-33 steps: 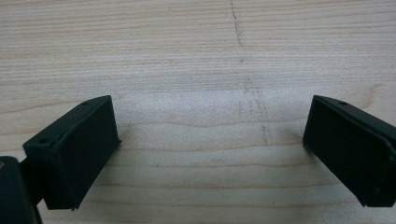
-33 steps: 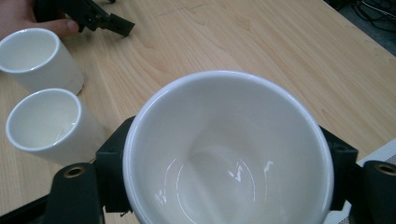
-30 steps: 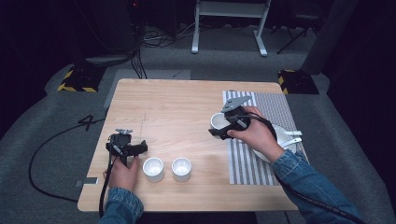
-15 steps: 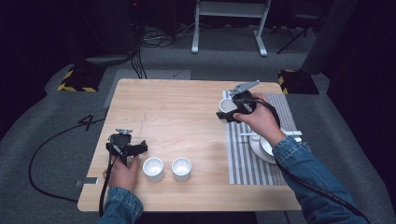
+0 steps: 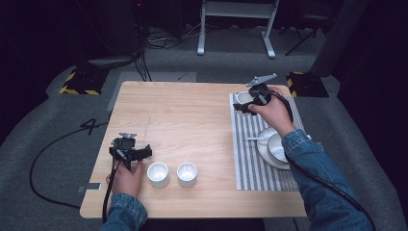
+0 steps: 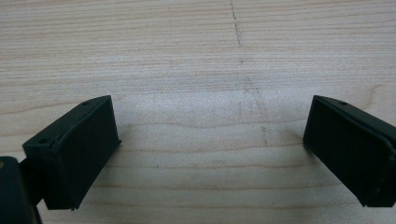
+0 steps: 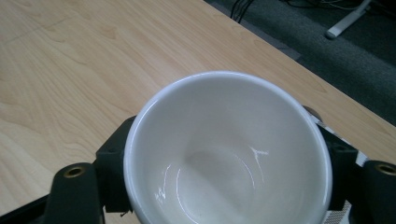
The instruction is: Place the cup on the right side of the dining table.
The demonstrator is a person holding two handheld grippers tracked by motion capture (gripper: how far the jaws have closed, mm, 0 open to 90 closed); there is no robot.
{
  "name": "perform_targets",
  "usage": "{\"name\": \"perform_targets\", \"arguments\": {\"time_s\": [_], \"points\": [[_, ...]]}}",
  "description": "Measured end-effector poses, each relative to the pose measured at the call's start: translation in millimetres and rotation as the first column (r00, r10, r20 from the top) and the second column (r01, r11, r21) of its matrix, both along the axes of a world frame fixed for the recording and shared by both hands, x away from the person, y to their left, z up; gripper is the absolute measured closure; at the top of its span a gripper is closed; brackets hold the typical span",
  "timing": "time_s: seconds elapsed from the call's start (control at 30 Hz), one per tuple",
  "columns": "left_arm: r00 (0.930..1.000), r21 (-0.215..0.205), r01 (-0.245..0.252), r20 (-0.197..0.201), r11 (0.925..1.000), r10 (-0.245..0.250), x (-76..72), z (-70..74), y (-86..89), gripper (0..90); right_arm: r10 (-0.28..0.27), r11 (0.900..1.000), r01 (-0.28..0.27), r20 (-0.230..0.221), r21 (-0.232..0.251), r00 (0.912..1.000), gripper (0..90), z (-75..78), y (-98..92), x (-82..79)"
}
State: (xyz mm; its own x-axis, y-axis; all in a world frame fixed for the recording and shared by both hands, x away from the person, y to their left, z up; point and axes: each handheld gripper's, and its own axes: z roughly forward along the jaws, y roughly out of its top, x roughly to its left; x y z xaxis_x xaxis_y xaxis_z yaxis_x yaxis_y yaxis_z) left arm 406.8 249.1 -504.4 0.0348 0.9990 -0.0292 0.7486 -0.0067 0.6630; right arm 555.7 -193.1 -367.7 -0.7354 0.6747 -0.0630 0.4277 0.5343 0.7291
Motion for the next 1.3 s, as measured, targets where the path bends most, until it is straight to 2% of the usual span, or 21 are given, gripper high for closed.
{"name": "perform_targets", "arguments": {"time_s": [0.03,0.13,0.3,0.57,0.9,1.3], "points": [[1.0000,0.000,0.000,0.000,1.0000,0.000,0.0,0.0,0.0,3.5,0.000,1.000,0.000,0.000,0.000,1.0000,26.9,0.0,0.0,0.0],[1.0000,0.000,0.001,0.000,1.0000,-0.001,1.2,0.0,-0.1,3.4,-0.026,0.999,0.026,0.015,-0.024,0.9996,26.9,-0.4,-8.8,15.3],[1.0000,0.000,0.002,0.000,1.0000,-0.002,1.1,0.0,-0.1,3.4,-0.062,0.998,0.062,0.006,-0.019,0.9981,26.9,-2.4,-17.7,28.1],[1.0000,0.000,0.003,0.001,1.0000,-0.003,1.4,-0.1,-0.1,3.4,-0.120,0.993,0.120,-0.012,-0.020,0.9927,26.9,-19.6,-35.4,45.7],[1.0000,0.004,0.007,-0.002,1.0000,-0.007,1.6,0.1,0.3,3.4,-0.175,0.984,0.172,-0.064,-0.051,0.9824,26.9,-47.3,-52.4,55.3],[1.0000,0.004,0.007,-0.002,1.0000,-0.007,1.8,0.2,0.2,3.4,-0.165,0.984,0.157,-0.098,-0.083,0.9814,26.9,-67.0,-55.8,56.1]]}}
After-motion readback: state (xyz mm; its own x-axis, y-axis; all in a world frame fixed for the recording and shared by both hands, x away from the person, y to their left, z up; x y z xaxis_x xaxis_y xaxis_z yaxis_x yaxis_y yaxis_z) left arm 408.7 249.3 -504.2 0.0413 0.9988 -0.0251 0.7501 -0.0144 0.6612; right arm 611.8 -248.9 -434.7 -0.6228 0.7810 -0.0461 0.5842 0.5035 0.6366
